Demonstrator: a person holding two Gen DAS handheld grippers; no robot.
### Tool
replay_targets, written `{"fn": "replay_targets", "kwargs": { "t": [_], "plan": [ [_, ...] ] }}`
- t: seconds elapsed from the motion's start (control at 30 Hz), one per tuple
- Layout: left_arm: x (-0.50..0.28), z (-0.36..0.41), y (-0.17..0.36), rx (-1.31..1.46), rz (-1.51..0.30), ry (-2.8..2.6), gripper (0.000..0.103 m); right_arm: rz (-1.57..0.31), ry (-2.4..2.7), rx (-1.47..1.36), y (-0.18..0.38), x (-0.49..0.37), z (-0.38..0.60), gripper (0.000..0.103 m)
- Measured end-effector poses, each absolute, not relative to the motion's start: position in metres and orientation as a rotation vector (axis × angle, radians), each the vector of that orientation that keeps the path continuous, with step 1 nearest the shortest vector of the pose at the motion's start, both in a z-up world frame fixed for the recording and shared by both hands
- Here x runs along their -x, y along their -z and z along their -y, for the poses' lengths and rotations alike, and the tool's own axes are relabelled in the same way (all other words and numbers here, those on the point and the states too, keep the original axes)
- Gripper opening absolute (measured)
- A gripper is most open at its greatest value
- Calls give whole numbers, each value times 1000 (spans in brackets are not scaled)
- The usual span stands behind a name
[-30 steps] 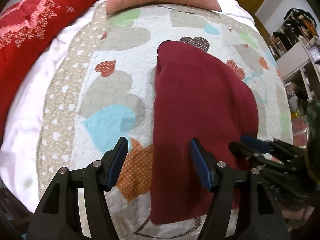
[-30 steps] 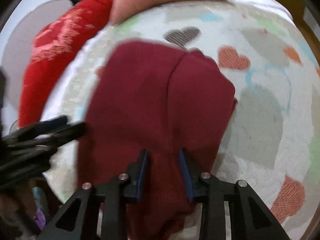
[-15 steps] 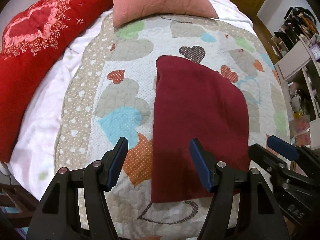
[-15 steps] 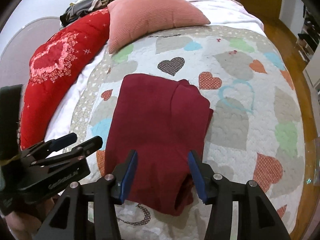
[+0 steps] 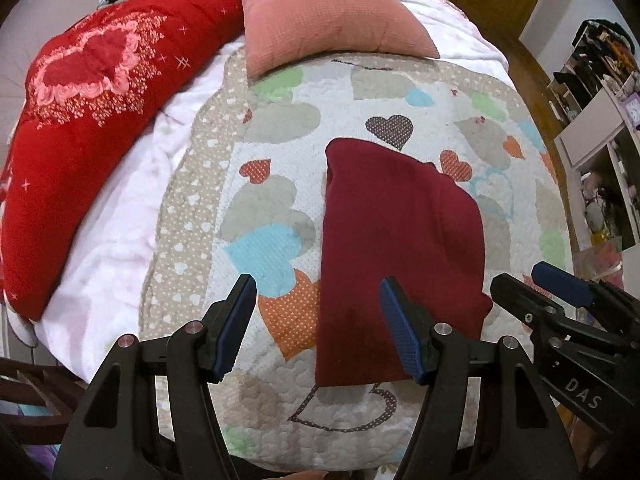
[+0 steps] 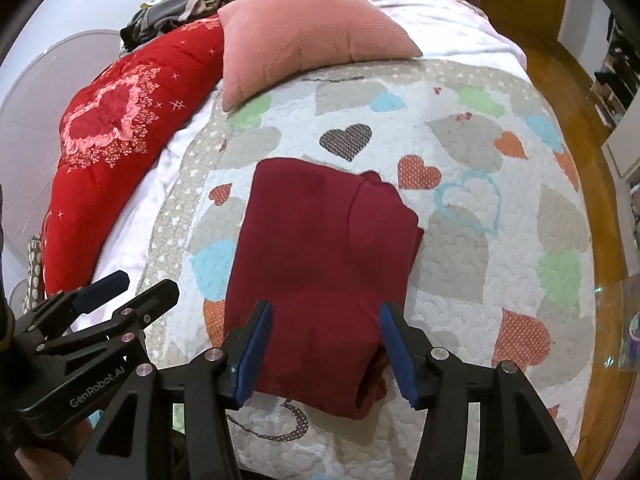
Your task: Fold small clothes
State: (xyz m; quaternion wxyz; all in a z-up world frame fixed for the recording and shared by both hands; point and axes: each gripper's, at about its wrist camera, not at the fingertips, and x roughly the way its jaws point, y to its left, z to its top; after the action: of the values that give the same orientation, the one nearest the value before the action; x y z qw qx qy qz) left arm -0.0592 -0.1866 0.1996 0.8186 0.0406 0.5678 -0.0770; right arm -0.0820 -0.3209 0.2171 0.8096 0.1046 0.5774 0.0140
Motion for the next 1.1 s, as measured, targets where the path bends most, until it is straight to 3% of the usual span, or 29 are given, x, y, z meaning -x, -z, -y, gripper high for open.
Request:
{"fn": "replay_targets", "kwargs": {
  "t": [1.1],
  "plan": [
    [70,182,-204,-95,-1220,137,64,-1279,-23,-242,-212,84,314,57]
  ]
}}
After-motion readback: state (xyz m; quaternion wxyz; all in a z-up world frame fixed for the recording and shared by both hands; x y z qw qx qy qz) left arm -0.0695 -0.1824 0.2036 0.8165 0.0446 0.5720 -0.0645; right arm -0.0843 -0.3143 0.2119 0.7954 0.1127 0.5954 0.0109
